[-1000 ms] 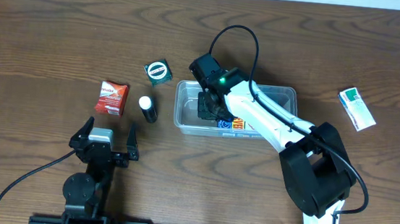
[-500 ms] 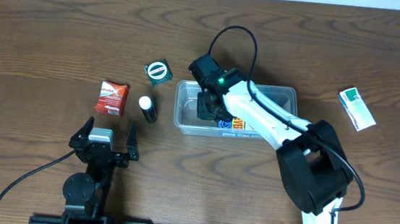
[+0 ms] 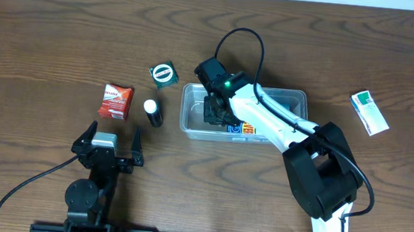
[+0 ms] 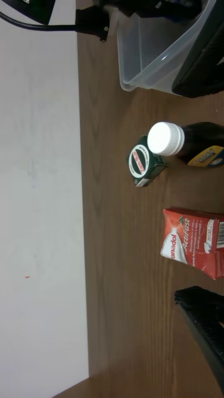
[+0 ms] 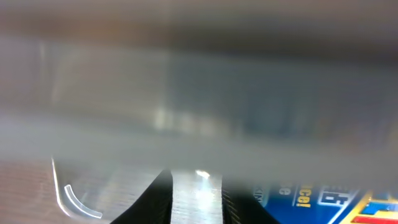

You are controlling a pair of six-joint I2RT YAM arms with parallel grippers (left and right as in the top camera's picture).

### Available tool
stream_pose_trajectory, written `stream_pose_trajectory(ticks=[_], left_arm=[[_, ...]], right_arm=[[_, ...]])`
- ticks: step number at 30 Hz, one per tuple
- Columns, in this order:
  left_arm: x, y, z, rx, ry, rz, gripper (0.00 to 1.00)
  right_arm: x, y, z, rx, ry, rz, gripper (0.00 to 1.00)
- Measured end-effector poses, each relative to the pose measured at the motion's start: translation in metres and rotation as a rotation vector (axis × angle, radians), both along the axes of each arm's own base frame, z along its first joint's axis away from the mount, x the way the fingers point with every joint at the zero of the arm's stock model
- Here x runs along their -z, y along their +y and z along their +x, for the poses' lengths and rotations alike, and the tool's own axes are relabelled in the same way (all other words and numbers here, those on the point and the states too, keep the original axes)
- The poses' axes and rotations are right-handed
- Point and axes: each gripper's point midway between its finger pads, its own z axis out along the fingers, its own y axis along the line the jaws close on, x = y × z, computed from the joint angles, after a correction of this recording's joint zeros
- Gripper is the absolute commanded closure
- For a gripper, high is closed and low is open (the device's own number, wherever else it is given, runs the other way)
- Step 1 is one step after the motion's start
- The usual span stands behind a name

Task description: Pack container

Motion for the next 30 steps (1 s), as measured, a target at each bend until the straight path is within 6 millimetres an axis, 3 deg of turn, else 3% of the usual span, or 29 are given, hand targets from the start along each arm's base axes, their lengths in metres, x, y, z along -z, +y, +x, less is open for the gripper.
stream_pose_trajectory(ticks=[14, 18, 23, 30], left_arm=[[0.0000, 0.0000, 0.0000, 0.000, 0.000, 0.000, 0.02], [0.0000, 0.0000, 0.0000, 0.000, 0.000, 0.000, 0.02], [0.0001, 0.0000, 0.0000, 0.000, 0.000, 0.000, 0.02], [0.0000, 0.0000, 0.0000, 0.000, 0.000, 0.000, 0.02]], right_arm=[[0.0000, 0.0011, 0.0004, -0.001, -0.001, 0.005, 0.65], [0.0000, 0.0013, 0.0003, -0.002, 0.000, 0.006, 0.52], [-0.0001, 0.0019, 0.0004, -0.009, -0.001, 0.008, 0.51], [-0.0001, 0.0026, 0.0003, -0.010, 0.000, 0.011, 0.42]])
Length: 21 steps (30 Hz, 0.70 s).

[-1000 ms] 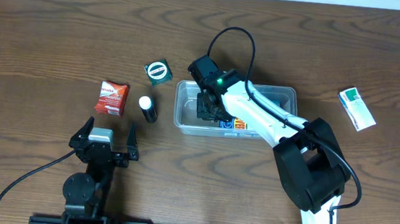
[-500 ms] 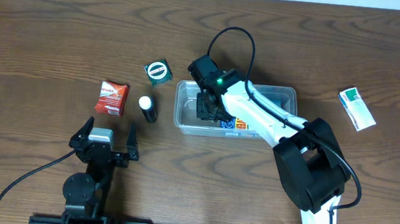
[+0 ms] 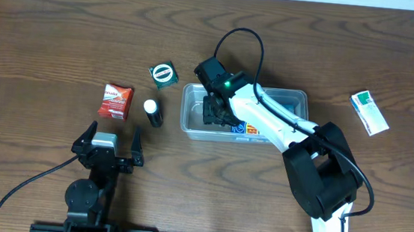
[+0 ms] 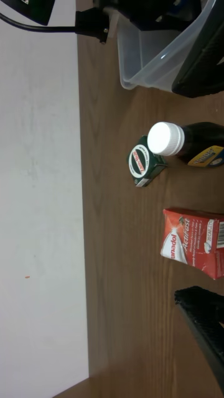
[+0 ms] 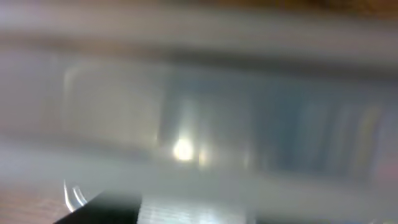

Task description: Pack container

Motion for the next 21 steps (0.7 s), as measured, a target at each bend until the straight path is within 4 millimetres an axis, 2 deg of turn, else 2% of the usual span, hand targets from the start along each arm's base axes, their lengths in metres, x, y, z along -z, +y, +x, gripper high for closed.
stream_pose_trajectory(ticks=[6, 13, 17, 21], left_arm=[[0.000, 0.000, 0.000, 0.000, 0.000, 0.000, 0.02], [0.000, 0.000, 0.000, 0.000, 0.000, 0.000, 0.02], [0.000, 0.000, 0.000, 0.000, 0.000, 0.000, 0.02], [0.000, 0.000, 0.000, 0.000, 0.000, 0.000, 0.02]], right_arm=[[-0.010, 0.003, 0.002, -0.022, 0.002, -0.002, 0.41], [-0.062, 0.014, 0.021, -0.055, -0.043, 0.024, 0.37], [-0.090, 0.009, 0.027, -0.070, -0.050, 0.023, 0.37], [-0.125, -0.007, 0.036, -0.088, -0.061, 0.015, 0.37]])
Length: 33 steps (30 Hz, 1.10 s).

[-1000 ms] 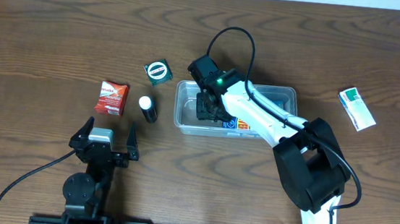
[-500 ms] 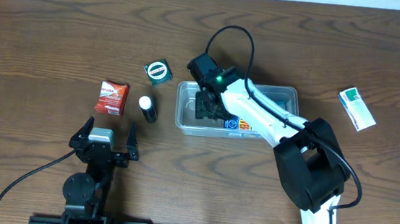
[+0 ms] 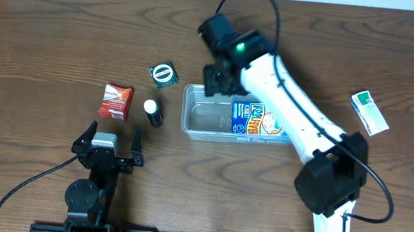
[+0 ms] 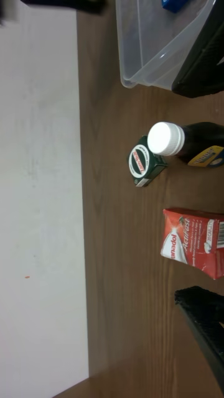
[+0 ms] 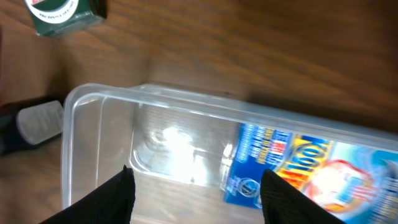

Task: Pack container
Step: 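Move the right gripper over the white-green Panadol box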

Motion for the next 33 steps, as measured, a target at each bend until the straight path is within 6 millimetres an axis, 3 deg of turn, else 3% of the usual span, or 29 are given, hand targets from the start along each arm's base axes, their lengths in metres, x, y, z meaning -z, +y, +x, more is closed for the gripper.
stream_pose_trajectory(ticks=[2, 4, 6, 9, 13, 14, 18, 21, 25, 33], left_arm=[[0.000, 0.000, 0.000, 0.000, 0.000, 0.000, 0.02], [0.000, 0.000, 0.000, 0.000, 0.000, 0.000, 0.02], [0.000, 0.000, 0.000, 0.000, 0.000, 0.000, 0.02], [0.000, 0.000, 0.000, 0.000, 0.000, 0.000, 0.02], [0.000, 0.000, 0.000, 0.000, 0.000, 0.000, 0.02], [0.000, 0.000, 0.000, 0.000, 0.000, 0.000, 0.02], [0.000, 0.000, 0.000, 0.000, 0.000, 0.000, 0.02], [0.000, 0.000, 0.000, 0.000, 0.000, 0.000, 0.02], [0.000, 0.000, 0.000, 0.000, 0.000, 0.000, 0.02], [0.000, 0.000, 0.000, 0.000, 0.000, 0.000, 0.02]], right_arm=[[-0.017, -0.012, 0.005, -0.009, -0.007, -0.006, 0.36], [-0.032, -0.030, 0.011, -0.019, -0.011, -0.019, 0.25], [-0.046, -0.053, 0.016, -0.044, -0.014, -0.049, 0.22], [-0.055, -0.097, 0.023, -0.033, -0.005, -0.112, 0.21], [-0.057, -0.163, 0.032, 0.045, 0.025, -0.199, 0.10], [-0.057, -0.187, 0.037, 0.078, 0.030, -0.210, 0.09], [-0.057, -0.251, 0.047, 0.189, 0.039, -0.187, 0.05], [-0.049, -0.296, 0.046, 0.259, 0.064, -0.165, 0.06], [-0.023, -0.339, 0.033, 0.302, 0.138, -0.152, 0.08], [0.040, -0.382, 0.011, 0.322, 0.231, -0.129, 0.09]])
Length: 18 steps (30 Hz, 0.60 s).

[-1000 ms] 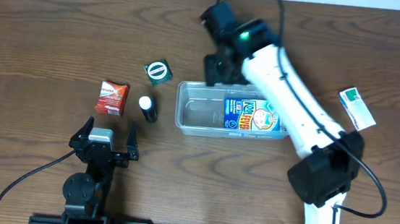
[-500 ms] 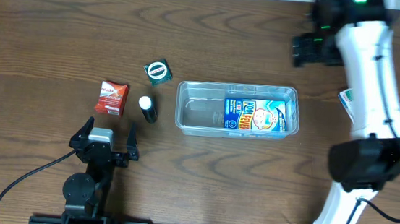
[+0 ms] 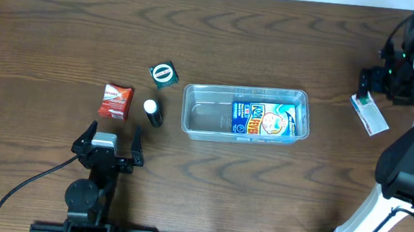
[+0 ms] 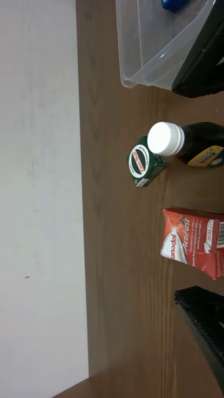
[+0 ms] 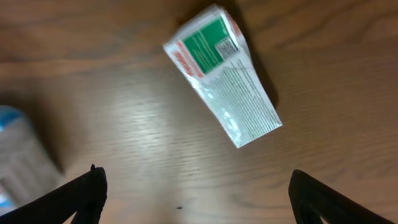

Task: Pack container
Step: 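Move the right gripper over the white-green Panadol box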

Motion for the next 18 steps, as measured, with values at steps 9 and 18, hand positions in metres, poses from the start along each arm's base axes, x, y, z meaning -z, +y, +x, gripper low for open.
stream_pose_trajectory(ticks=[9, 18], left_arm=[[0.000, 0.000, 0.000, 0.000, 0.000, 0.000, 0.02], [0.000, 0.000, 0.000, 0.000, 0.000, 0.000, 0.02]], right_arm=[[0.054, -0.014, 0.004, -0.133, -0.040, -0.013, 0.06], [0.086, -0.012, -0.002, -0.230, -0.042, -0.020, 0.12]])
